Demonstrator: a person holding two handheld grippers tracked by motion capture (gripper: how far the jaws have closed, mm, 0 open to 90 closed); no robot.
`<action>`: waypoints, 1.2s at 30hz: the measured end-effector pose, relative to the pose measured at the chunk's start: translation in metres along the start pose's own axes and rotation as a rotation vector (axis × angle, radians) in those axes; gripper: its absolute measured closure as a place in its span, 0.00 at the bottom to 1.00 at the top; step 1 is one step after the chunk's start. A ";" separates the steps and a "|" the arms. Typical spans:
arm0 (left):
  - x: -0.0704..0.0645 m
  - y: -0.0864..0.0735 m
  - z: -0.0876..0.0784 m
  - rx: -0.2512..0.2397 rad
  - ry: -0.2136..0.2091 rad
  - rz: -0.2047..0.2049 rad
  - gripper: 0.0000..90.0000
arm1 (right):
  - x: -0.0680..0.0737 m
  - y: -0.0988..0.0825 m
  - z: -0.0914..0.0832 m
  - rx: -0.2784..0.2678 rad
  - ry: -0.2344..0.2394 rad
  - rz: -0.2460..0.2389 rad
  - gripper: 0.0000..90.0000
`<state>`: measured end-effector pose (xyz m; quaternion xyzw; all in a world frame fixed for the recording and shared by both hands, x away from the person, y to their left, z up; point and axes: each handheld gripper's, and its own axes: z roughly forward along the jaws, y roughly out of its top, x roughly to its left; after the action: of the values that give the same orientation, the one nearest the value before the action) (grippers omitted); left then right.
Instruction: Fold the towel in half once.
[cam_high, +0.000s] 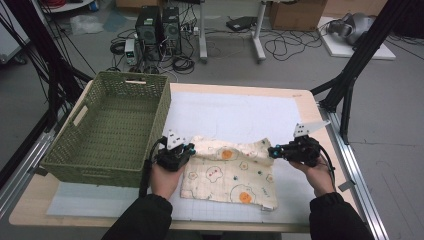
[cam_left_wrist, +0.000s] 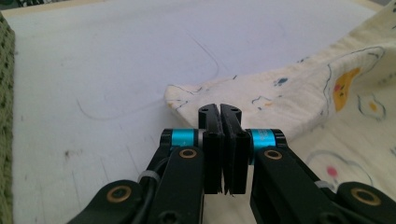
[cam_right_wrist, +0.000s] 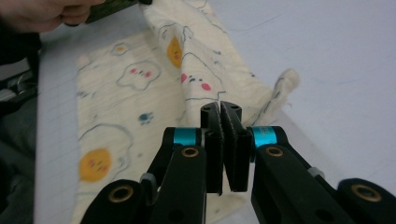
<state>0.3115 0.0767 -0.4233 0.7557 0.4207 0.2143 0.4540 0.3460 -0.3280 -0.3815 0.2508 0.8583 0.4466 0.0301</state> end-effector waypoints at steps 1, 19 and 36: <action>-0.002 -0.004 -0.004 0.006 -0.008 -0.001 0.97 | 0.006 -0.004 -0.001 -0.002 0.016 0.000 0.98; -0.006 -0.006 -0.017 0.058 -0.092 -0.034 0.73 | 0.012 -0.029 0.003 0.065 -0.066 0.075 0.63; 0.004 0.000 0.043 0.191 -0.056 -0.064 0.99 | -0.009 -0.035 0.040 0.183 -0.053 0.076 0.90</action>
<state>0.3436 0.0585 -0.4449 0.7874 0.4499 0.1375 0.3983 0.3513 -0.3187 -0.4342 0.2965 0.8843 0.3605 0.0127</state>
